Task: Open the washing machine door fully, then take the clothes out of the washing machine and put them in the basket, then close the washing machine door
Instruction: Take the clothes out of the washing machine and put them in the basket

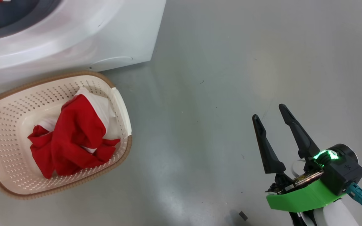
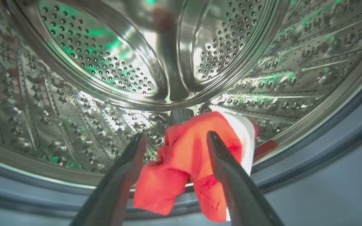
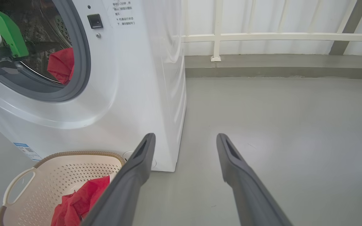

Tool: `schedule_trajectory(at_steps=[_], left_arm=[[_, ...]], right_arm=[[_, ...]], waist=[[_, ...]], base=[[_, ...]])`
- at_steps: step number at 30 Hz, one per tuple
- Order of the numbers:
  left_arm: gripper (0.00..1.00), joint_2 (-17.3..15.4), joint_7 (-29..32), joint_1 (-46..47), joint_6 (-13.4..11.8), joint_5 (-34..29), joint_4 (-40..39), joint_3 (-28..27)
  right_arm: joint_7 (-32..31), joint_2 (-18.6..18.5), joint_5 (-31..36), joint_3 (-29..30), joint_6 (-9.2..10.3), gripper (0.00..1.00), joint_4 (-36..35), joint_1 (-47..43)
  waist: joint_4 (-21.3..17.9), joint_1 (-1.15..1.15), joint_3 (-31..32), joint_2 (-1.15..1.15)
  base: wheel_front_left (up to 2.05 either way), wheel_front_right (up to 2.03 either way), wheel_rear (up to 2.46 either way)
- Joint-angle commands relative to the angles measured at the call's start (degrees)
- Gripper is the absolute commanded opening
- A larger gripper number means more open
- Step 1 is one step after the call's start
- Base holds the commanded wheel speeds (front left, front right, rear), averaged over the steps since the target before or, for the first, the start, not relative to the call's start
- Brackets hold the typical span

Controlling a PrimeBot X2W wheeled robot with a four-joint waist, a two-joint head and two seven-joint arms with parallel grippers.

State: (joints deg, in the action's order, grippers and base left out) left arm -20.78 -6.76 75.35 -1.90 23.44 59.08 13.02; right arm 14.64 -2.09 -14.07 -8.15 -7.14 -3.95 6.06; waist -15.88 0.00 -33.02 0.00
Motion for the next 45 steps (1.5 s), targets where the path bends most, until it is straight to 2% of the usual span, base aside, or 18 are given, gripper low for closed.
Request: schedule_trajectory(at_steps=[1,13,21,25,35,36,37,38,45], left_arm=[[1.00,-2.7,0.7,1.5,0.6,-0.3,-0.1,-0.4],[1.00,-3.2,4.5,3.8,0.1,-0.8,7.8,1.5],[1.00,-4.1,7.4,4.7,-1.0,-1.2,11.2,2.5],[1.00,-4.8,9.1,5.0,-2.5,-2.0,12.3,3.6],[1.00,-4.8,12.4,5.7,-1.3,-1.5,13.2,4.6],[0.45,-4.8,12.4,5.7,-1.1,-1.6,13.2,4.8],[0.16,-4.9,12.3,5.8,-1.0,-1.6,13.2,4.9],[0.00,-4.9,12.1,5.9,-0.9,-1.5,13.2,5.0],[0.00,-4.7,11.0,6.1,-0.1,-1.0,13.0,5.2]], right_arm=[[0.3,-0.8,0.4,-1.3,-0.35,1.00,-1.1,-0.8],[0.3,-0.8,0.5,-2.8,-0.35,1.00,-1.1,-2.1],[0.3,-0.8,-0.1,-3.6,-0.35,1.00,-1.0,-2.3],[0.3,-0.8,-0.4,-3.9,-0.35,1.00,-0.8,-2.3],[0.4,-0.8,-1.1,-4.1,-0.35,1.00,-0.7,-1.8],[0.4,-0.8,-1.1,-4.1,-0.35,1.00,-0.7,-1.7],[0.4,-0.8,-1.1,-4.1,-0.35,1.00,-0.7,-1.7],[0.4,-0.8,-1.2,-4.1,-0.35,1.00,-0.6,-1.6],[0.4,-0.8,-1.3,-4.1,-0.35,1.00,-0.5,-1.3]], waist=[[-0.2,0.00,0.1,0.00],[-2.3,0.00,0.1,0.00],[-3.6,0.00,-0.4,0.00],[-4.0,0.00,-0.7,0.00],[-4.4,0.00,-1.3,0.00],[-4.4,0.00,-1.3,0.00],[-4.5,0.00,-1.4,0.00],[-4.5,0.00,-1.4,0.00],[-4.3,0.00,-1.5,0.00]], base=[[0.00,0.00,0.00],[0.00,0.00,0.00],[0.00,0.00,0.00],[0.00,0.00,0.00],[0.00,0.00,0.00],[0.00,0.00,0.00],[0.00,0.00,0.00],[0.00,0.00,0.00],[0.00,0.00,0.00]])
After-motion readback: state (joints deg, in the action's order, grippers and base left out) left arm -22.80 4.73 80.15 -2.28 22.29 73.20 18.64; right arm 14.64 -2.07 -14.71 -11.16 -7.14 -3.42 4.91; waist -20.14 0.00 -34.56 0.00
